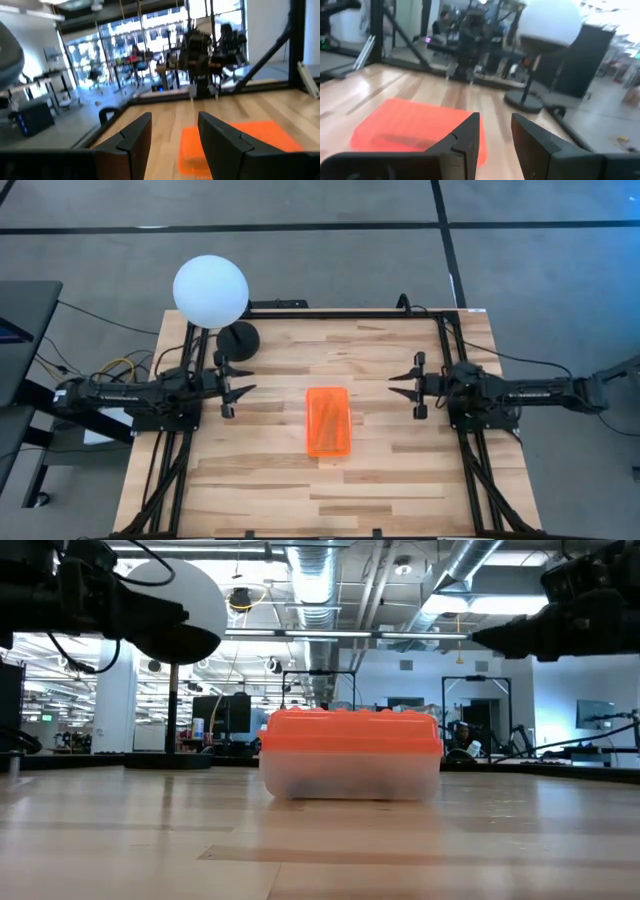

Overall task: Pick & place school supplies into a supply box
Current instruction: Return to Home Position

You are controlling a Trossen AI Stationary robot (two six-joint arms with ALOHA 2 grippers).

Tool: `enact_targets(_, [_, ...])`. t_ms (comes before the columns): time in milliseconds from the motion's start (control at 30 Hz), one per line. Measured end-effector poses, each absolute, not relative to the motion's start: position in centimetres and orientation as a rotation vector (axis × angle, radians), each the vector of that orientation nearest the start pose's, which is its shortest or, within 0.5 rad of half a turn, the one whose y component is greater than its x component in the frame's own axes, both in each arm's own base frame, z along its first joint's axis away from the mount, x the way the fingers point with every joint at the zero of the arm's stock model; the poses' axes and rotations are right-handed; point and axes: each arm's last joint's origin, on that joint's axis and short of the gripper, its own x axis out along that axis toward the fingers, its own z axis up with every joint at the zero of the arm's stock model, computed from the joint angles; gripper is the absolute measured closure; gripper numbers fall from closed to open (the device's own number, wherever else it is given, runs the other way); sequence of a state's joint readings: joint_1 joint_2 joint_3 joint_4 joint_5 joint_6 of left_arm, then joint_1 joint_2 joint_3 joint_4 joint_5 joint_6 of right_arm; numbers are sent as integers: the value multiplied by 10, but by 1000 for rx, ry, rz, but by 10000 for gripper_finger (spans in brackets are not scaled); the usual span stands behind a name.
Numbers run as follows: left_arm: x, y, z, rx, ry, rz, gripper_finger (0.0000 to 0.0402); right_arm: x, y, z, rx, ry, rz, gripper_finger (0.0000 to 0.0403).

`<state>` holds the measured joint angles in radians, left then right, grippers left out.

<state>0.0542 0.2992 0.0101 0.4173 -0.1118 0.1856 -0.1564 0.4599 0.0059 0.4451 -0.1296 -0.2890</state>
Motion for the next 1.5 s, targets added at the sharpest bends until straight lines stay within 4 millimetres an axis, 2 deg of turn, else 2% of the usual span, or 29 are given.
enact_targets(233, [102,3,191,254,-224,136,244,114,-16,173,-317,-48,-46,295])
enact_targets(400, [95,2,185,265,-186,114,244,107,-15,172,-313,-38,-42,295])
enact_targets(667, [96,2,179,256,-129,96,244,97,-12,173,-320,-77,-23,295])
enact_targets(1000, [97,2,178,223,-116,92,244,97,-8,170,-270,-55,33,295])
enact_targets(1133, [97,2,177,219,-110,96,244,97,-5,169,-276,-47,-13,295])
enact_targets(1500, [97,2,171,219,-41,89,244,98,0,166,-288,-7,-4,295])
